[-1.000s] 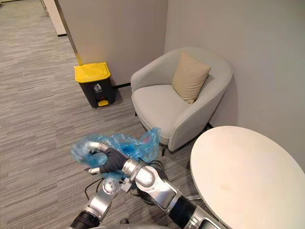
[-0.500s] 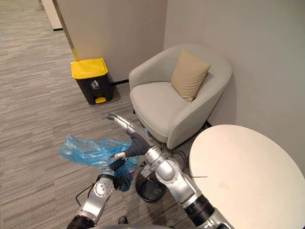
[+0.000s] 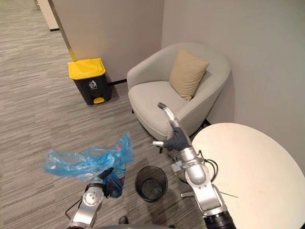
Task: Gather rubbish on tea table into small bin, then transfer packed bag to large trash can.
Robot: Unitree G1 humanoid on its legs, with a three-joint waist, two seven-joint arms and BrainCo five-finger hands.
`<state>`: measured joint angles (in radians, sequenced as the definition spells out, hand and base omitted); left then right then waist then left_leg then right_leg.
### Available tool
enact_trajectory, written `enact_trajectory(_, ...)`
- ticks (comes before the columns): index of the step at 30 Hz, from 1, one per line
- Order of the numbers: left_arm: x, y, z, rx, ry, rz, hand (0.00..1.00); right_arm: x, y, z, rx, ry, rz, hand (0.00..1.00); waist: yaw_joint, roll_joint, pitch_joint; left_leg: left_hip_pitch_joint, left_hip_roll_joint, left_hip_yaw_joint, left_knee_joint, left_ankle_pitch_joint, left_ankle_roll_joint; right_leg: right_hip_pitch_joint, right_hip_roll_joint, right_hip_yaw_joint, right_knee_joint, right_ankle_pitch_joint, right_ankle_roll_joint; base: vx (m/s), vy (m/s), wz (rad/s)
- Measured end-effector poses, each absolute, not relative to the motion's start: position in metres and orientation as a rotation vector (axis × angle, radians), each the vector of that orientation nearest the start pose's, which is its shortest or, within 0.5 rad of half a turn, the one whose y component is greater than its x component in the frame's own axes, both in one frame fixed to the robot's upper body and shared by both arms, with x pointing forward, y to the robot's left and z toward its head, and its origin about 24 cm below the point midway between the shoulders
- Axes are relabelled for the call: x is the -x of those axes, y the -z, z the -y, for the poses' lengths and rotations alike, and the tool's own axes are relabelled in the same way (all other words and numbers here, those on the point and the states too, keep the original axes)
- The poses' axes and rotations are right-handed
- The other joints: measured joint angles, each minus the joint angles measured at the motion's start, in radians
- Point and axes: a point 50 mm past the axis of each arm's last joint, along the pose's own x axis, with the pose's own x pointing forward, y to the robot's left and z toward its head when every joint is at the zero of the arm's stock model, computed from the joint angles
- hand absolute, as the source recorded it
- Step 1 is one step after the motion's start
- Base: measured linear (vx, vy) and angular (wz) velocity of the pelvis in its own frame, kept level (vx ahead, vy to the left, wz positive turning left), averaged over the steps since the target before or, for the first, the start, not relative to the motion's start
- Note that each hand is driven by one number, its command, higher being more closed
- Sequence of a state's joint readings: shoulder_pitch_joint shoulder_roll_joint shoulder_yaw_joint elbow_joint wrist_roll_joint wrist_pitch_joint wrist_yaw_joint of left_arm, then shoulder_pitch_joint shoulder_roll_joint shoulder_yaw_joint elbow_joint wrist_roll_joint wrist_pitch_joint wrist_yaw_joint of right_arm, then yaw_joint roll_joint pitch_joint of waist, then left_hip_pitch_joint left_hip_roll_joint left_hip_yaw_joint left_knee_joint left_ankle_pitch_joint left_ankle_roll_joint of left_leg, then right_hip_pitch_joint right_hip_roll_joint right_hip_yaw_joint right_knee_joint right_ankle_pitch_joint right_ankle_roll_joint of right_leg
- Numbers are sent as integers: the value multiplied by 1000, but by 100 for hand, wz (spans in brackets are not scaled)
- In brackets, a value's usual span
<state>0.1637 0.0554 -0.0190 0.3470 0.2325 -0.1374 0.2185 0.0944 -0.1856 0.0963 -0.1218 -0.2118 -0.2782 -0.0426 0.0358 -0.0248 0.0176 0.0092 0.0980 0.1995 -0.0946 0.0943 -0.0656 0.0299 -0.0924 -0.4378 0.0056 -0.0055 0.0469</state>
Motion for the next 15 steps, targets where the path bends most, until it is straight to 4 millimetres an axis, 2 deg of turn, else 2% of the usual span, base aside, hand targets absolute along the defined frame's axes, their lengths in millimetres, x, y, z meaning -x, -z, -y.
enact_trajectory(2,-188,58,-182,-298,-195,-357,100,-225,-52,169,352,-40,201,0,-2,3,2,0,1,0,0,-1,-1,1,1,0,-1,0,0,0,0,0)
enact_trajectory(3,-183,60,-186,-291,-202,-373,100,-221,-34,178,347,-11,109,0,-5,5,3,0,2,0,0,-1,-1,2,3,0,-4,0,0,0,0,0)
enact_trajectory(4,-181,61,-187,-293,-198,-380,100,-220,-26,180,342,-1,74,0,-6,6,3,0,2,0,0,-1,-1,2,4,0,-5,1,0,0,0,0)
enact_trajectory(6,-172,67,-191,-296,-194,-418,100,-211,6,187,320,30,-83,0,-18,15,6,0,3,0,0,-2,-3,3,5,0,-8,1,0,0,0,0)
enact_trajectory(12,-154,87,-200,-260,-206,-534,100,-186,55,195,258,75,-332,0,-20,26,13,0,4,0,0,-4,-5,6,7,-1,-13,1,-1,0,0,0)
enact_trajectory(15,-144,95,-200,-258,-205,-583,100,-177,70,195,248,77,-407,0,-20,27,13,3,4,0,0,-4,-6,10,7,-2,-16,1,0,0,0,0)
